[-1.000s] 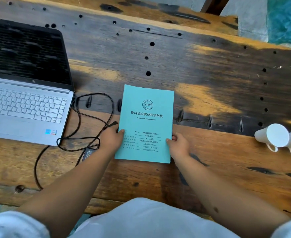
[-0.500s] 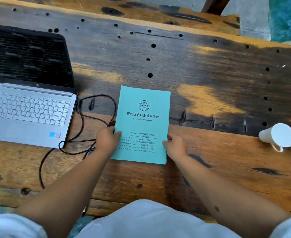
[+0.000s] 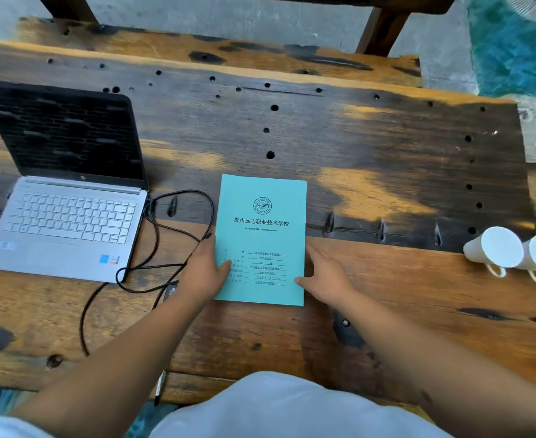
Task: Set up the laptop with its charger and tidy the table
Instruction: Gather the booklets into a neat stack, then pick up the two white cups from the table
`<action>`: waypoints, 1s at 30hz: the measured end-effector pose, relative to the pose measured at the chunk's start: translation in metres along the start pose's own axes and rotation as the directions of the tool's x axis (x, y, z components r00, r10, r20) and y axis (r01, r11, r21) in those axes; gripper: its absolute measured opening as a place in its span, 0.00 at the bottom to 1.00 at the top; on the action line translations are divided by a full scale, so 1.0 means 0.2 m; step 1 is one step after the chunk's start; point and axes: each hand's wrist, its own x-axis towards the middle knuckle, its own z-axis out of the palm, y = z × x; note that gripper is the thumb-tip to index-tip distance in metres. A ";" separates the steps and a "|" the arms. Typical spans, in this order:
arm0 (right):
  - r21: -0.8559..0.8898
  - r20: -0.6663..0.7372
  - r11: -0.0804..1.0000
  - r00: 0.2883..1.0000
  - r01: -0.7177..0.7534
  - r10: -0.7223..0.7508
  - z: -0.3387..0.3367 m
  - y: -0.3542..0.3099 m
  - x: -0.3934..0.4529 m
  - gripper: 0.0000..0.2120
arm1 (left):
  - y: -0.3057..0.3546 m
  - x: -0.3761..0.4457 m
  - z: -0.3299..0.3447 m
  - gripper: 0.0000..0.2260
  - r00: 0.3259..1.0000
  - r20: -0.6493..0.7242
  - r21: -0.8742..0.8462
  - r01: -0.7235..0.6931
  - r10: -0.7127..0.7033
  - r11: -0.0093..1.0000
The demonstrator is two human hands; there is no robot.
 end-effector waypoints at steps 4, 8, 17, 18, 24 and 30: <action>-0.281 0.009 0.959 0.999 0.048 -0.047 -0.02 -0.04 -0.14 0.48 | 0.03 -0.18 -0.01 0.35 0.994 -0.036 0.297 -0.090 0.105 0.951; -0.411 -0.009 0.909 0.997 0.064 -0.075 -0.01 -0.11 -0.34 0.49 | 0.08 -0.36 -0.04 0.37 0.983 -0.007 0.474 -0.157 0.182 0.866; -0.471 -0.097 0.880 0.988 0.064 -0.124 0.05 -0.16 -0.67 0.48 | 0.05 -0.69 -0.09 0.39 0.962 -0.026 0.507 -0.222 0.272 0.833; -0.472 -0.104 0.879 0.987 0.059 -0.122 0.07 -0.16 -0.70 0.49 | 0.04 -0.72 -0.09 0.39 0.962 -0.027 0.503 -0.223 0.273 0.835; -0.454 -0.131 0.891 0.988 0.014 -0.082 0.15 -0.16 -0.81 0.50 | -0.01 -0.81 -0.12 0.40 0.954 -0.023 0.479 -0.253 0.300 0.841; -0.424 -0.195 0.903 0.980 -0.063 -0.023 0.25 -0.14 -0.94 0.50 | -0.04 -0.81 -0.12 0.41 0.923 0.023 0.492 -0.345 0.384 0.799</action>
